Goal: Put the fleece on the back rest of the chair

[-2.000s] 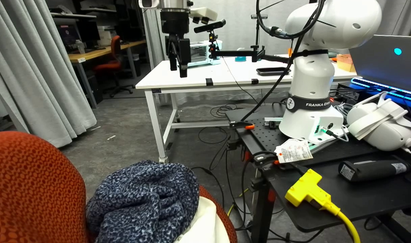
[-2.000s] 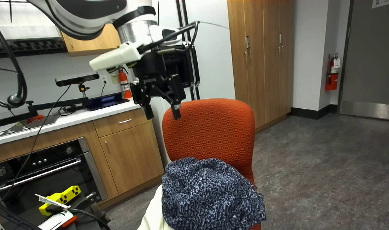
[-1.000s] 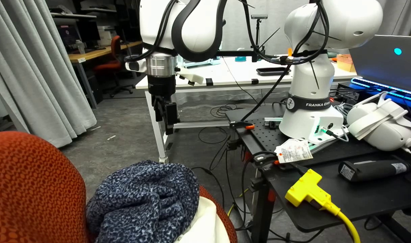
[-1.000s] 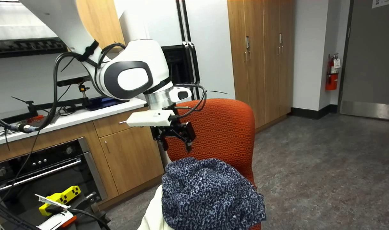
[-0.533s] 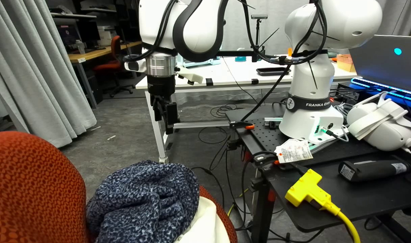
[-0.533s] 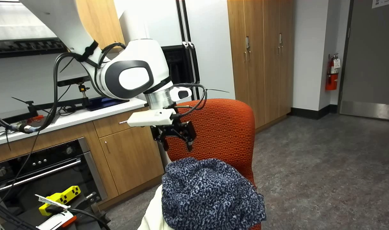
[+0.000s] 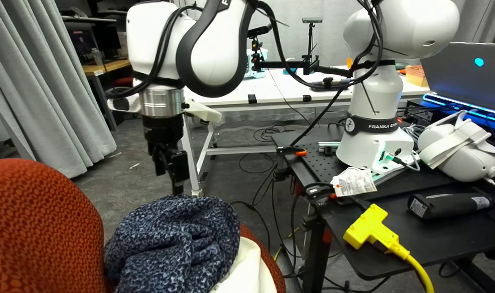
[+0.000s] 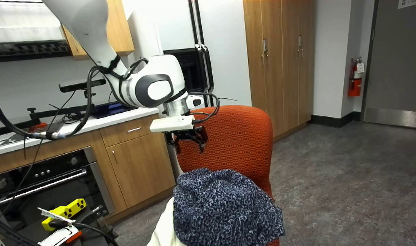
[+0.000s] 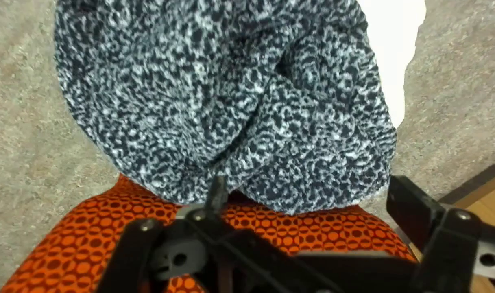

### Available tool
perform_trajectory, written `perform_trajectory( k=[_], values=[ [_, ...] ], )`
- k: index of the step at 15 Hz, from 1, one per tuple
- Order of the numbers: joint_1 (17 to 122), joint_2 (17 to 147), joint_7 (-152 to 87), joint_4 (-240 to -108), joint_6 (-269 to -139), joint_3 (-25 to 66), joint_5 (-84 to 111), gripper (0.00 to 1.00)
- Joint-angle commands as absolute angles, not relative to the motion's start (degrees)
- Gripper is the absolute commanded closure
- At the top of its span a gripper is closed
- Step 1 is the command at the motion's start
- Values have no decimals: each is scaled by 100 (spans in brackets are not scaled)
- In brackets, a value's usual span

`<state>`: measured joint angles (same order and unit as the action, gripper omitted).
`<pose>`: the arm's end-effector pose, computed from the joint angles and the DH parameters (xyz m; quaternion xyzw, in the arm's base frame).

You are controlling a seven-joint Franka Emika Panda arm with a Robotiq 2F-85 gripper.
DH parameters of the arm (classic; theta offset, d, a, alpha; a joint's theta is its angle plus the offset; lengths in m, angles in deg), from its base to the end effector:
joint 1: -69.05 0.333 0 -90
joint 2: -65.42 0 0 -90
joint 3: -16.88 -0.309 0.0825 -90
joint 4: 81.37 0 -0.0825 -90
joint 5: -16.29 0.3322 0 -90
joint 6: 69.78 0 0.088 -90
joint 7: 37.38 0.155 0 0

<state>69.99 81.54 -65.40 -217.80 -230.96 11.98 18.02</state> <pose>0.4991 0.0513 0.2106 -0.9584 -0.2746 -0.0776 0.0028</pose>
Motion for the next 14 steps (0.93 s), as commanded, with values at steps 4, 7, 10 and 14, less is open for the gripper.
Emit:
perform_trajectory(
  k=[4, 7, 10, 14],
  values=[
    [6118, 9734, -6809, -20204, -23054, 712, 1857, 0],
    [5722, 10287, -6885, -19869, -23033, 652, 1816, 0],
    [5492, 10788, -6929, -19550, -22954, 548, 1733, 0],
    [5405, 11353, -6953, -19257, -22831, 333, 1663, 0]
  ],
)
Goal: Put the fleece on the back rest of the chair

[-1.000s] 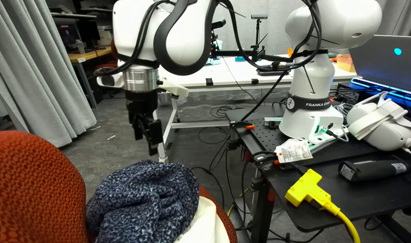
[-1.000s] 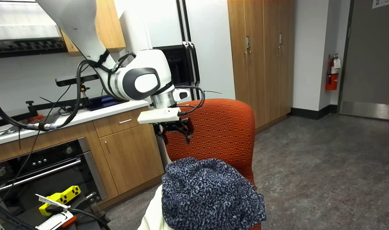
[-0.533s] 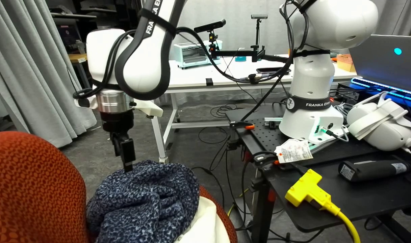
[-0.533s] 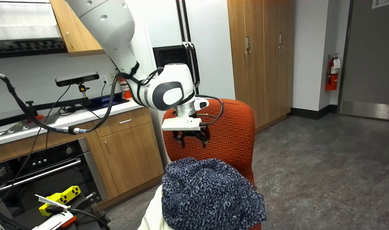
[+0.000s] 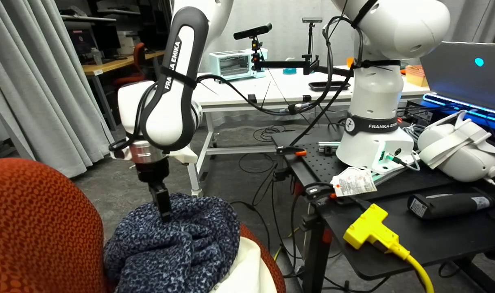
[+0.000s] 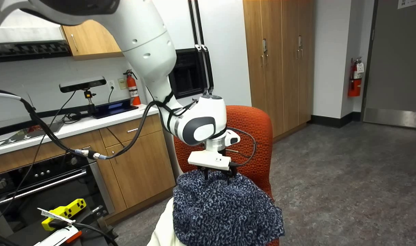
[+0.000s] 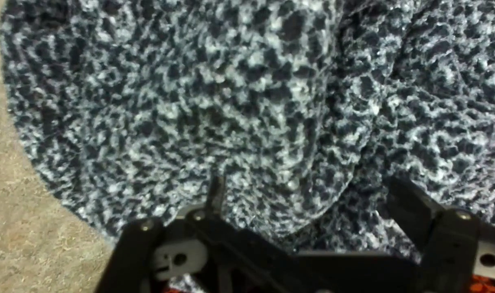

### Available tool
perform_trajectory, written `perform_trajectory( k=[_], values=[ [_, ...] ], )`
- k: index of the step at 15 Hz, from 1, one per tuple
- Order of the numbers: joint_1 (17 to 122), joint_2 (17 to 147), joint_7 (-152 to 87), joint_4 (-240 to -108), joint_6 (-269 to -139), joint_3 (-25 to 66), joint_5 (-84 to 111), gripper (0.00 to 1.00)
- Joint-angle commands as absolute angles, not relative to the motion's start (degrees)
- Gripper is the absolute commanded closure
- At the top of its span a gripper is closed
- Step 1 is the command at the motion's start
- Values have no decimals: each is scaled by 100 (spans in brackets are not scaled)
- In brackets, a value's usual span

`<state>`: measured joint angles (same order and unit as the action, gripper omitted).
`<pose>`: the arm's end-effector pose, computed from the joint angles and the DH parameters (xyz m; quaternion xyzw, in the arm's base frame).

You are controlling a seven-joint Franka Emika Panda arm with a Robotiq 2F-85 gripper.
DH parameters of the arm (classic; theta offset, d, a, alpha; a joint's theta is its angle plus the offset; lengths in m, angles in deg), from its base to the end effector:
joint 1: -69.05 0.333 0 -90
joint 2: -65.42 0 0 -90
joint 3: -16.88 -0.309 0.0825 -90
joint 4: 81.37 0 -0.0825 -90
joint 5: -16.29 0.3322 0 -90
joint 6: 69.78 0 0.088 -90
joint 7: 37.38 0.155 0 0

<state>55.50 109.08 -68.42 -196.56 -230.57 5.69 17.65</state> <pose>0.5662 -0.0193 0.0752 -0.9751 -0.2090 -0.0422 0.0611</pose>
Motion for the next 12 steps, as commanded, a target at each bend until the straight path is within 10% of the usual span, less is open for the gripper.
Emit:
perform_trajectory(
  k=[1, 6, 8, 12],
  values=[
    [5357, 11457, -6962, -19214, -22770, 262, 1679, 0],
    [5387, 11825, -6950, -18956, -22504, 378, 1555, 0],
    [5384, 11925, -6958, -18823, -22418, 430, 1484, 28],
    [5351, 11972, -7011, -18613, -22227, 375, 1444, 45]
  ],
)
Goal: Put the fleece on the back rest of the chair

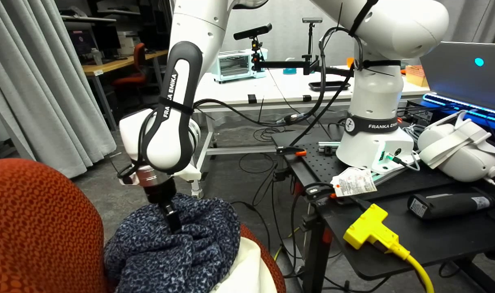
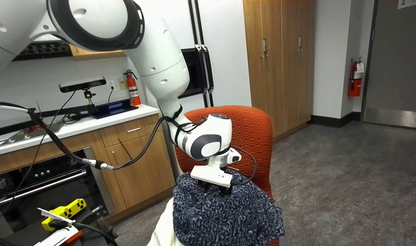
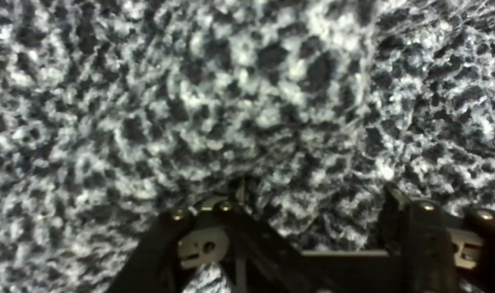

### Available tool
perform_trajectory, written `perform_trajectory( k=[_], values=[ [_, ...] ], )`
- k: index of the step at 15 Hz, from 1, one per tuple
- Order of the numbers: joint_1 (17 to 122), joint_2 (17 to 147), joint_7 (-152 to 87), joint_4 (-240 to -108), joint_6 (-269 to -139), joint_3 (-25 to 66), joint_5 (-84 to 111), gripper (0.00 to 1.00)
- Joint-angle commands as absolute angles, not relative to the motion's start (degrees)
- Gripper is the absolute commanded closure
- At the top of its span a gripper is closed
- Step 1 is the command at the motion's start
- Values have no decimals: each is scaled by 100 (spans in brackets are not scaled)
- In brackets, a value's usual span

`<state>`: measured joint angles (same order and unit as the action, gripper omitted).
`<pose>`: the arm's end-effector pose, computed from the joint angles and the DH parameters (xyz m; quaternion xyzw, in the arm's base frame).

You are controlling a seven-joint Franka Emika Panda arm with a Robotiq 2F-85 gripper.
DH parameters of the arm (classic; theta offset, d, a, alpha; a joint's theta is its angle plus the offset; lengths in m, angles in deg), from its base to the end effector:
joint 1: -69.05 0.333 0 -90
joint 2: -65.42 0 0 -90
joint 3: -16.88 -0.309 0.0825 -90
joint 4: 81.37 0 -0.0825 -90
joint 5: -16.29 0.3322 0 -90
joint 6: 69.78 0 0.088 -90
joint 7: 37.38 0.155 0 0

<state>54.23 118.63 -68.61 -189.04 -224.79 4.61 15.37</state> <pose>0.5615 -0.0169 0.0129 -0.9718 -0.2166 0.0151 0.0925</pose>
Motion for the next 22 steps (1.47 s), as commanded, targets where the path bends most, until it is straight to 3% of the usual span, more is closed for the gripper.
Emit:
perform_trajectory(
  k=[1, 7, 16, 22],
  values=[
    [5365, 11915, -7022, -18612, -22191, 344, 1446, 55],
    [5445, 11375, -6954, -18718, -21836, 55, 1589, 98],
    [5291, 10349, -7596, -18327, -20612, -1095, 2770, 99],
    [6026, 9994, -7737, -16987, -19669, -605, 2801, 99]
  ],
)
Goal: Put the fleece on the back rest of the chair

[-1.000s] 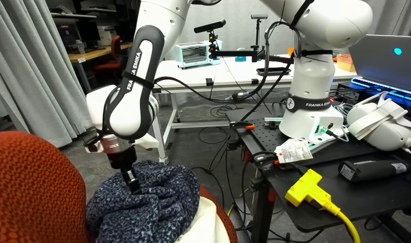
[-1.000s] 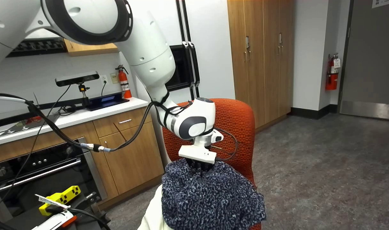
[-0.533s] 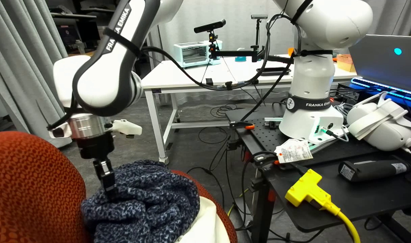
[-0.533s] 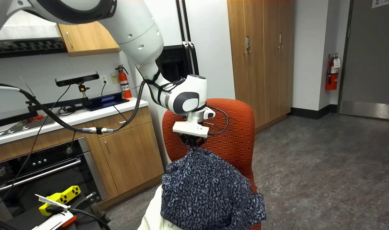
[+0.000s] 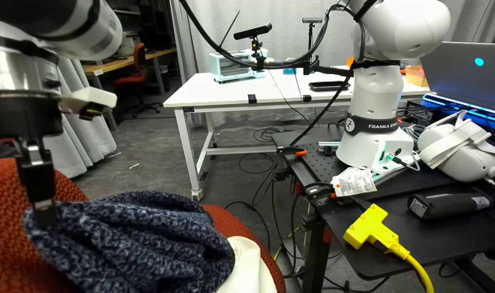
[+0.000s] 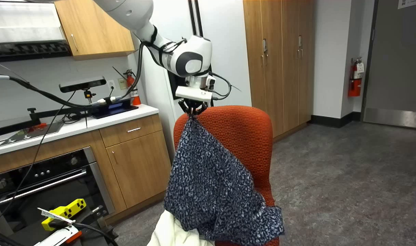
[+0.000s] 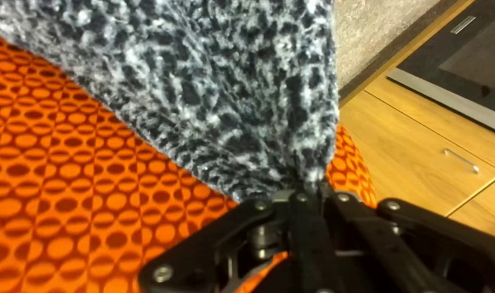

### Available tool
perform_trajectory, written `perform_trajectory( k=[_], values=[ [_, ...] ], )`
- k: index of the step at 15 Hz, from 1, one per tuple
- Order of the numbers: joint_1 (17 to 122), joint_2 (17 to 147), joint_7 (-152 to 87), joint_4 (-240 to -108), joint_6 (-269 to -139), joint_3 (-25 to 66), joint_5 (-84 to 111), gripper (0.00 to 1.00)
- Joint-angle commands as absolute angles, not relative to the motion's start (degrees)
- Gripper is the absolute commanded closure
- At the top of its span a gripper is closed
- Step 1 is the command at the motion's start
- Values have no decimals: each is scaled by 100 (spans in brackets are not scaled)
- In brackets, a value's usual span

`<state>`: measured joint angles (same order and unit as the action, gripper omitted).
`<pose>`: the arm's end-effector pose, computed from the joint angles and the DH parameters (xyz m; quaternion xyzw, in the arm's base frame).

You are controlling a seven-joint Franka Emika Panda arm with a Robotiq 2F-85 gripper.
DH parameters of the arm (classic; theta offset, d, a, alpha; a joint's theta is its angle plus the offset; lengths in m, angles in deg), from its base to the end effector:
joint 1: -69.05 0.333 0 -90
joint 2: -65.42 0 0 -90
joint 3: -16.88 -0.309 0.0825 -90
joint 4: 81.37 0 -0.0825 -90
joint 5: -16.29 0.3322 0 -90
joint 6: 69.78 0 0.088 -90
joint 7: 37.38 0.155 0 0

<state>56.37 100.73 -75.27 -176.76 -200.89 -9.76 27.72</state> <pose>0.6320 0.1365 0.2687 -0.9202 -0.3320 -0.0706 0.1949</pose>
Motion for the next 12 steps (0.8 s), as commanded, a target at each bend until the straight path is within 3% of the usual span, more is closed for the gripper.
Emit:
perform_trajectory(
  k=[1, 12],
  values=[
    [6186, 9979, -7747, -16725, -19661, -474, 2682, 99],
    [7626, 10425, -7846, -14234, -19845, 21, 1766, 99]
  ],
)
